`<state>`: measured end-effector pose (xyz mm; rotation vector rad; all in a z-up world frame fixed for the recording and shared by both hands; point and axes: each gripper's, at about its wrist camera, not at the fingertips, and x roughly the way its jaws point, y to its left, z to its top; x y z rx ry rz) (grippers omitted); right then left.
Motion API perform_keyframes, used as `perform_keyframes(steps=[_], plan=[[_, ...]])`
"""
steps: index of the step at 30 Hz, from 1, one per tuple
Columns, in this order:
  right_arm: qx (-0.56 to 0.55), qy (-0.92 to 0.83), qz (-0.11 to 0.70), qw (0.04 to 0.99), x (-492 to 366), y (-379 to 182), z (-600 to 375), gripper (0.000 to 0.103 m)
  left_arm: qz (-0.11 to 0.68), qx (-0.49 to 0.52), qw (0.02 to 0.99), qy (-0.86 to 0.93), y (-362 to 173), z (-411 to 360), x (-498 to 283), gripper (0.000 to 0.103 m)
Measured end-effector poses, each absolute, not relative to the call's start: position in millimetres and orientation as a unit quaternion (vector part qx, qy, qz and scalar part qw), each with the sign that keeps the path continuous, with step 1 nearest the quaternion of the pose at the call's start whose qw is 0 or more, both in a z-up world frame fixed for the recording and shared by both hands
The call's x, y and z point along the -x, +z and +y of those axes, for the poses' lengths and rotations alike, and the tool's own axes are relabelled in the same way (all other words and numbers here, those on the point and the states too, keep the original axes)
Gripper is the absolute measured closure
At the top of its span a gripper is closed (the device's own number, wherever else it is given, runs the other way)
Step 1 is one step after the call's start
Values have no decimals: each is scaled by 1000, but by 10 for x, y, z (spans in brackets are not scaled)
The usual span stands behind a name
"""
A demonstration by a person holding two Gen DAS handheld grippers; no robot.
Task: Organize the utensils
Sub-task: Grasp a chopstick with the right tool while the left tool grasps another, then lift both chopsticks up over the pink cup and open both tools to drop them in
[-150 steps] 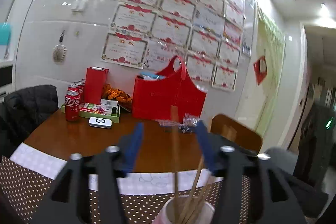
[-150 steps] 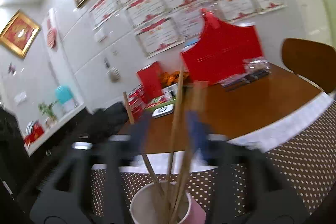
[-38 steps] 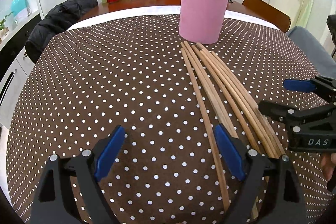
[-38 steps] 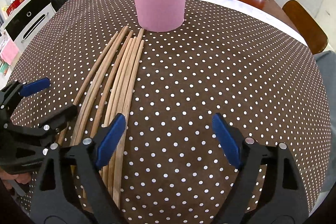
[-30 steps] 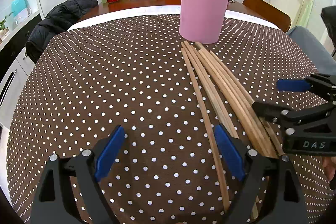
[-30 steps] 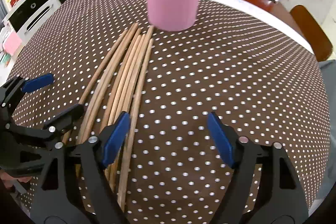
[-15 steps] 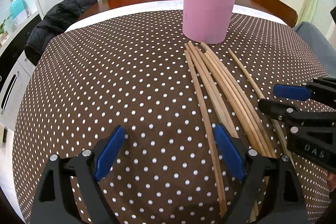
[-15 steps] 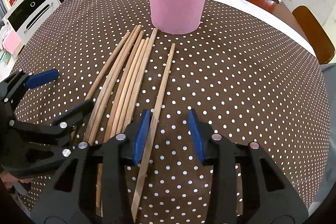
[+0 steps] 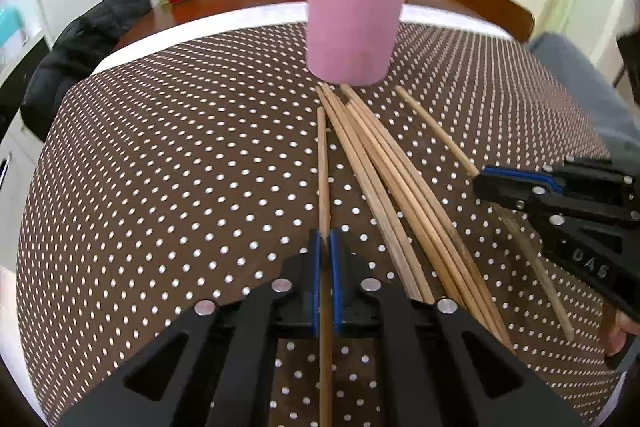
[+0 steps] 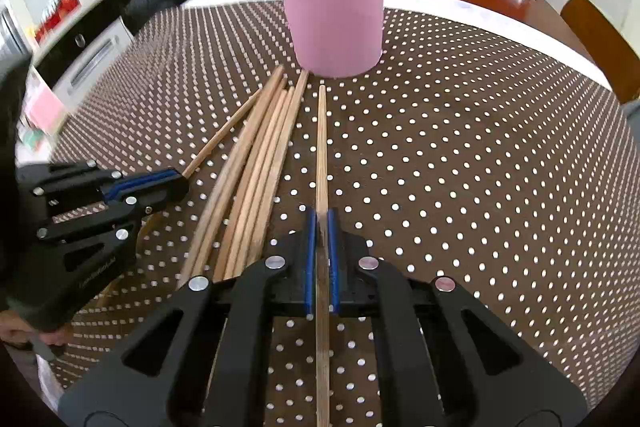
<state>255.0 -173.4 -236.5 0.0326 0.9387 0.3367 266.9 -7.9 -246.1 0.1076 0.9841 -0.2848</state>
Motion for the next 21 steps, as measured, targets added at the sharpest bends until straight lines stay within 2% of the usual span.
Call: perform_keyframes(steps=[7,13,21], plan=[[-72,195,356,911,-2326,-2021,-1931,97,397,27,907,-138,-2112,111,-2442,98],[-97,206,254,940,-2183,-1576,-1978,97,319,54,935,-146,-1726,110,-2349,98],[-123,190,127,966,-2339,-832,-2071,97,156,69,967,-190,-864,51,-2423,98]])
